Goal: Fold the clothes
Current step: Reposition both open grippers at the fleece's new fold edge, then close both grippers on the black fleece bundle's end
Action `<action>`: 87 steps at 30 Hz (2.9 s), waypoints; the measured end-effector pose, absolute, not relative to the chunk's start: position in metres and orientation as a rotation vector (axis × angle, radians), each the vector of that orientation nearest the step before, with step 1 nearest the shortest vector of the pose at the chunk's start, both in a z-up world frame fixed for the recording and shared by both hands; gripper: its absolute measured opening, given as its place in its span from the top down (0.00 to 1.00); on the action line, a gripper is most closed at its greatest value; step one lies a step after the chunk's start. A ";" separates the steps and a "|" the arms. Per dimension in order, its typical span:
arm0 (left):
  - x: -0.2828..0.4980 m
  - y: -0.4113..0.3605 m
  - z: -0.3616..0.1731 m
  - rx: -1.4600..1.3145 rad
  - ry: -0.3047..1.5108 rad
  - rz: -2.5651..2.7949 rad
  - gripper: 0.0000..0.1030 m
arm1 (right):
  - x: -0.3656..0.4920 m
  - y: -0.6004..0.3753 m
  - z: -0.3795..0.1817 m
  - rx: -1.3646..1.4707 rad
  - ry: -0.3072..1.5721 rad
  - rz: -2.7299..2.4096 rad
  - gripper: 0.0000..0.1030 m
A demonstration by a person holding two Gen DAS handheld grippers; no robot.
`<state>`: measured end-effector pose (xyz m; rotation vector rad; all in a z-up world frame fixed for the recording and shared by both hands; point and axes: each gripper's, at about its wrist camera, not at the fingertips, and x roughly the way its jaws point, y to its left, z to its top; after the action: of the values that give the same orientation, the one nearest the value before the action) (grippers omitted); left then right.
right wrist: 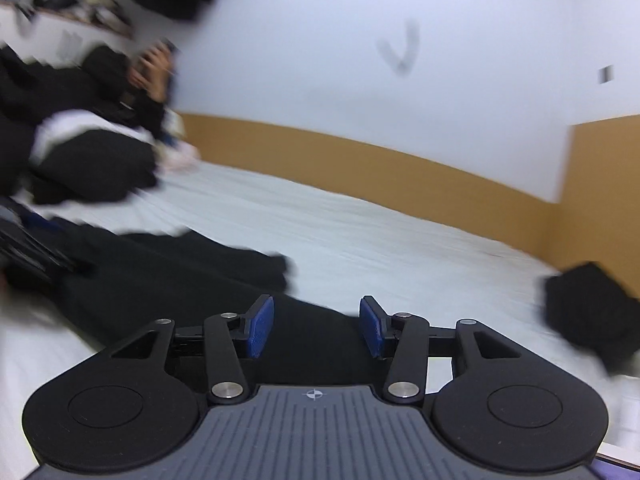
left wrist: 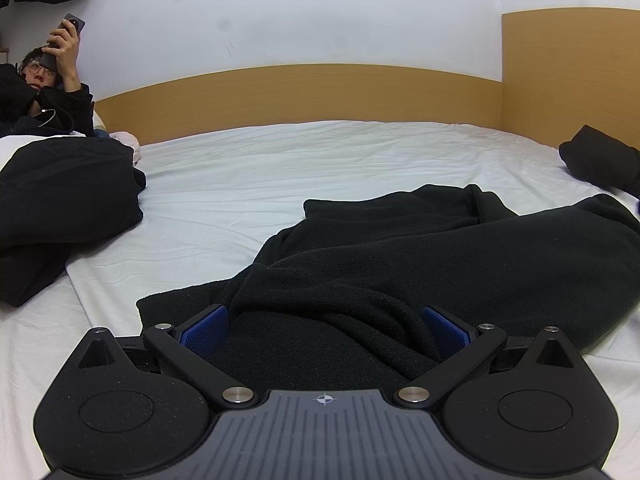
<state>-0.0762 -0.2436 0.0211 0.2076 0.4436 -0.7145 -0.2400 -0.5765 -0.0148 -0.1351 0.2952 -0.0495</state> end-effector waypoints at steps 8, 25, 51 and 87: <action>-0.075 -0.243 0.021 0.210 0.445 -0.714 0.00 | -0.179 -0.589 -0.050 -0.044 0.482 0.001 0.19; -0.069 -0.245 0.020 0.196 0.458 -0.712 0.00 | -0.177 -0.625 -0.051 0.171 0.559 0.049 0.00; -0.082 -0.253 0.020 0.275 0.411 -0.645 0.00 | -0.176 -0.580 -0.051 -0.011 0.579 0.144 0.00; -0.074 -0.252 0.019 0.245 0.447 -0.662 0.00 | -0.173 -0.579 -0.053 -0.012 0.579 0.143 0.00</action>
<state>-0.0738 -0.2520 0.0192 0.2450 0.4475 -0.6618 -0.1726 -0.5792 -0.0533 -0.0122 0.5789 0.1435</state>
